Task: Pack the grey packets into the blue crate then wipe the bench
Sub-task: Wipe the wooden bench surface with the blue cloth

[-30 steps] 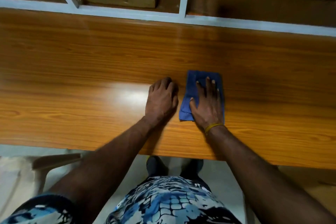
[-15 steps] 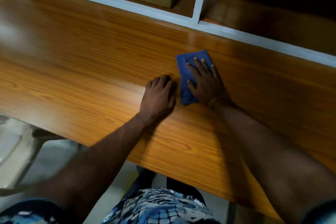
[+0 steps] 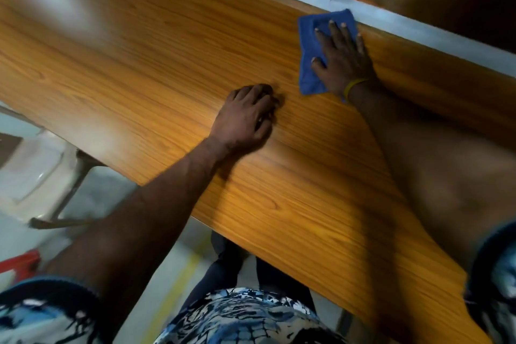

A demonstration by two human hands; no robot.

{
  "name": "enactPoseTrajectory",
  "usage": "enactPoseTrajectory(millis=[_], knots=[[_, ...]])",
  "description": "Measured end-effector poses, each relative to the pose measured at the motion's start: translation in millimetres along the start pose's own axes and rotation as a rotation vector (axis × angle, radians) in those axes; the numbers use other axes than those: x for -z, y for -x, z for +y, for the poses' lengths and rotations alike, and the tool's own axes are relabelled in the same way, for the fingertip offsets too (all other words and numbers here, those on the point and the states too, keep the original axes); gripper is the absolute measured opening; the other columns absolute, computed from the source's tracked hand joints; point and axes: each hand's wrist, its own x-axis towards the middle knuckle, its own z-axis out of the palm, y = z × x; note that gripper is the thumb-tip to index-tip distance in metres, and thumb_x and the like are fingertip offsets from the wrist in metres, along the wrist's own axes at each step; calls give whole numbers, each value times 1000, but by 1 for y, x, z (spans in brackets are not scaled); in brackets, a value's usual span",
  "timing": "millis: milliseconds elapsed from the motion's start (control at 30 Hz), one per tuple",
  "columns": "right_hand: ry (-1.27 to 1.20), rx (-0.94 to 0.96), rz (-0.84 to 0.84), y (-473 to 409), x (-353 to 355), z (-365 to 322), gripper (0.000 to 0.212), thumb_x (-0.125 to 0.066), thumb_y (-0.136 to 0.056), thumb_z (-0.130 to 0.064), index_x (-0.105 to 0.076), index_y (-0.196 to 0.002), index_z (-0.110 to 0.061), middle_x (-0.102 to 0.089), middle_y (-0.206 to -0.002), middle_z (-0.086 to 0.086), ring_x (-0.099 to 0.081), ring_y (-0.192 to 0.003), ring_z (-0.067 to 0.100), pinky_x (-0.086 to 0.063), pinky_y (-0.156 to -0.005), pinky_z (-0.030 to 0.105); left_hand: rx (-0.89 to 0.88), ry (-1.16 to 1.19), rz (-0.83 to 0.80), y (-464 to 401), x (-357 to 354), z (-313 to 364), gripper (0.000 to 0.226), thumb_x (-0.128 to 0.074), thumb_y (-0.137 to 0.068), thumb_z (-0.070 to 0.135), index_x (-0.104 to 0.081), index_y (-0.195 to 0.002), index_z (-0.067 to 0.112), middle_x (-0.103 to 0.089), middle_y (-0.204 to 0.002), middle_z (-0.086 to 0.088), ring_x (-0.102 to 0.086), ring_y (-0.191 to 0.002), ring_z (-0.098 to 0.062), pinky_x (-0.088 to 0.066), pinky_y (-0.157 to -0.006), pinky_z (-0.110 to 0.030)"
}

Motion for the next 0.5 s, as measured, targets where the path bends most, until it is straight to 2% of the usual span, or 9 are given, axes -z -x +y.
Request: enactPoseTrajectory(millis=[267, 500], knots=[[-69, -326, 64, 34, -8, -29, 66, -34, -98, -46, -14, -157, -24, -4, -165, 9, -2, -152, 30, 0, -121, 54, 52, 109, 39, 11, -1, 6, 34, -54, -84, 31, -61, -113, 14, -56, -126, -13, -55, -110, -34, -44, -93, -42], [-85, -442, 111, 114, -22, -88, 67, -35, -95, -44, -19, -156, -22, -6, -165, 10, -4, -152, 30, 0, -121, 53, 106, 236, 90, 48, 0, 19, 34, -56, -85, 29, -66, -111, 12, -57, -126, -12, -56, -107, -32, -42, -92, -37]])
